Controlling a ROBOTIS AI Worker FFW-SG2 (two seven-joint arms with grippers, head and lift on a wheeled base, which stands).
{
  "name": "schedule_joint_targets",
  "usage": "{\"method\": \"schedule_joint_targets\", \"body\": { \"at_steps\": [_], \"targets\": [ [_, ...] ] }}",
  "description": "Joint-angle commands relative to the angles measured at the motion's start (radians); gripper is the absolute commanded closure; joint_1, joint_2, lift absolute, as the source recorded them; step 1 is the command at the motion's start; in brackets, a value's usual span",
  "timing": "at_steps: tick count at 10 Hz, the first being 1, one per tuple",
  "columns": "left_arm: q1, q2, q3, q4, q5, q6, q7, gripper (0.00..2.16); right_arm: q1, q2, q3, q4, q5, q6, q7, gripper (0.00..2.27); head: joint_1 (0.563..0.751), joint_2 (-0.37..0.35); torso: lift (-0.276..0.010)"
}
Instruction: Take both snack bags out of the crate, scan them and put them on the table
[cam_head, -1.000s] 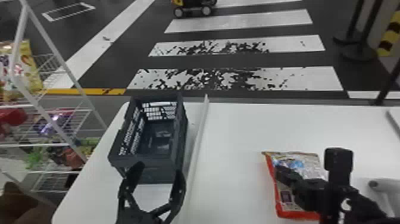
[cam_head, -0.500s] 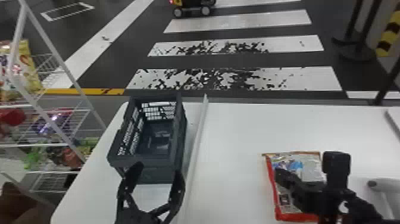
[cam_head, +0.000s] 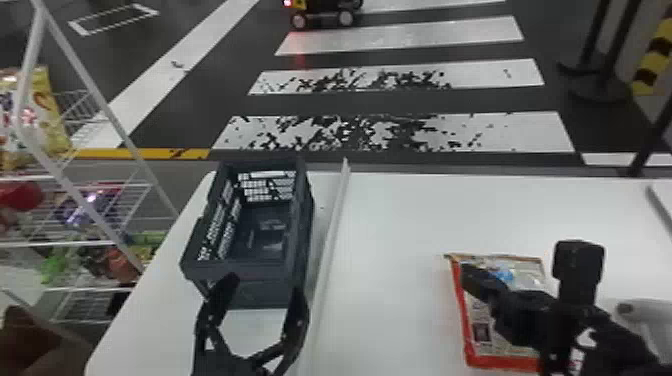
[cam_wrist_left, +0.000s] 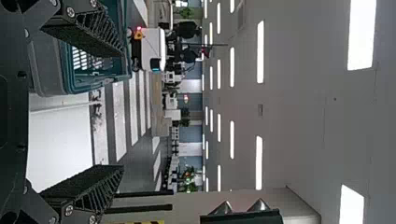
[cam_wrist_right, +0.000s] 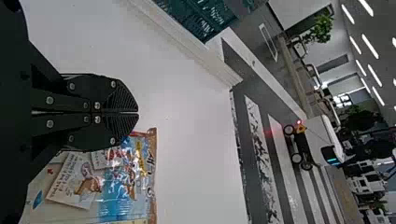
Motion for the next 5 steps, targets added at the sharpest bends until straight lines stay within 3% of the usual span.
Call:
{"method": "schedule_joint_targets", "body": {
  "at_steps": [1,5],
  "targets": [
    [0.001,0.0,0.0,-0.001,0.0,0.0,0.0,0.15,0.004,0.0,0.003,-0.038,-0.003,0.011,0.001,2.26,0.695,0.235,-0.094],
    [0.001,0.0,0.0,-0.001,0.0,0.0,-0.001,0.15,-0.061,0.003,0.068,0.04,0.006,0.005,0.021,2.26,0.695,0.265,-0.094]
  ]
}}
